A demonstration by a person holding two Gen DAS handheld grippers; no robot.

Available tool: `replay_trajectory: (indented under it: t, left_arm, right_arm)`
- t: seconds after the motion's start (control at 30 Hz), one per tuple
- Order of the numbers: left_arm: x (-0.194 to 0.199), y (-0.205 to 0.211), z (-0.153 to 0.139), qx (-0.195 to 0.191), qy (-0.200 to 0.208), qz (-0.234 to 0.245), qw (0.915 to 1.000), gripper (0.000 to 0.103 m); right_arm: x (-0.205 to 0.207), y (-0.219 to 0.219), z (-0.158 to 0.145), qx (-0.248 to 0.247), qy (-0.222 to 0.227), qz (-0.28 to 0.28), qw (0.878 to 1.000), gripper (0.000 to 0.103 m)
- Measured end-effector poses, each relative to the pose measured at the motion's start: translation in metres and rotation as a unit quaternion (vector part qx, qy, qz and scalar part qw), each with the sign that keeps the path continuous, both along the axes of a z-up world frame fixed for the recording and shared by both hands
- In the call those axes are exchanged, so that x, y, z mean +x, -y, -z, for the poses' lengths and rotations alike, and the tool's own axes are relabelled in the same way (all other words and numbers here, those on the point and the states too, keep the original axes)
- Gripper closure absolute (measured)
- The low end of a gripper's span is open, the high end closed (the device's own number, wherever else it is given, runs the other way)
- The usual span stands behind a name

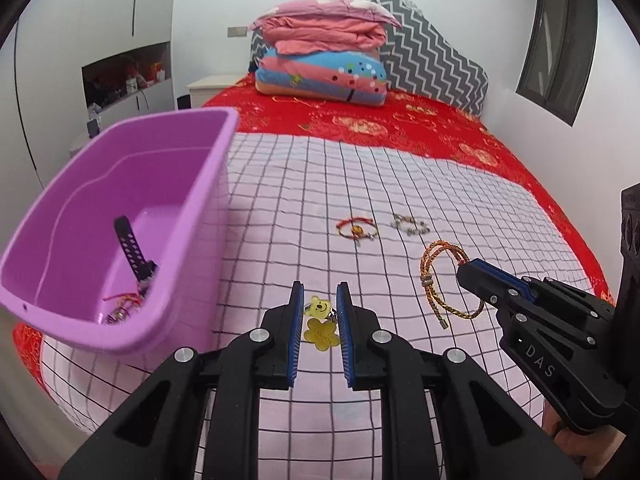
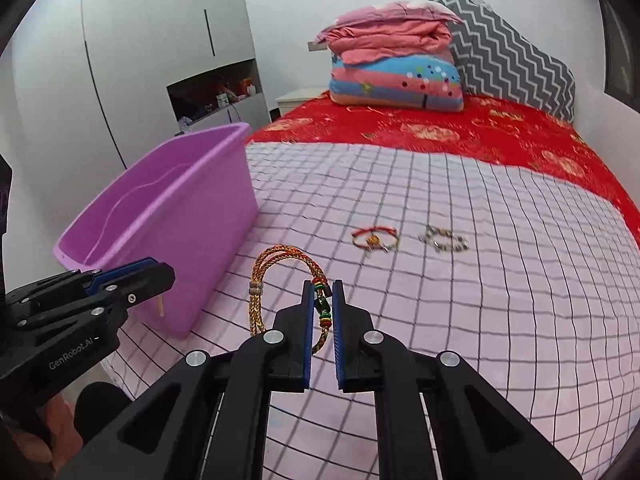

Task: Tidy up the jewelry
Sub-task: 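Carry the flower charm and braided bracelet over the purple tub with both tools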

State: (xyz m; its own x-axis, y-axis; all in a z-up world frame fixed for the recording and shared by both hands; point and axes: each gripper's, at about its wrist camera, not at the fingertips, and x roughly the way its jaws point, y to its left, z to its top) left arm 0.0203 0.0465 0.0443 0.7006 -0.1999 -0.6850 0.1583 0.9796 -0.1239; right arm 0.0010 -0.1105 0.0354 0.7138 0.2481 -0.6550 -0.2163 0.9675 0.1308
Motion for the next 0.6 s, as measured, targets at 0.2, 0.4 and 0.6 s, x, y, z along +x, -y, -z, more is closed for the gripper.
replay_trajectory:
  t: [0.2, 0.4, 0.6]
  left_arm:
    - [0.003, -0.037, -0.025, 0.009, 0.030, -0.028, 0.9991, 0.086]
    - [0.012, -0.090, -0.032, 0.008, 0.028, -0.079, 0.9964, 0.086]
    - [0.018, -0.130, -0.024, 0.015, 0.013, -0.118, 0.9928, 0.086]
  right_arm:
    - [0.014, -0.045, -0.026, -0.005, 0.023, -0.036, 0.999, 0.094]
    - [0.026, -0.093, -0.039, -0.003, 0.030, -0.076, 0.997, 0.094]
    - [0.038, -0.136, -0.041, 0.004, 0.029, -0.105, 0.994, 0.094]
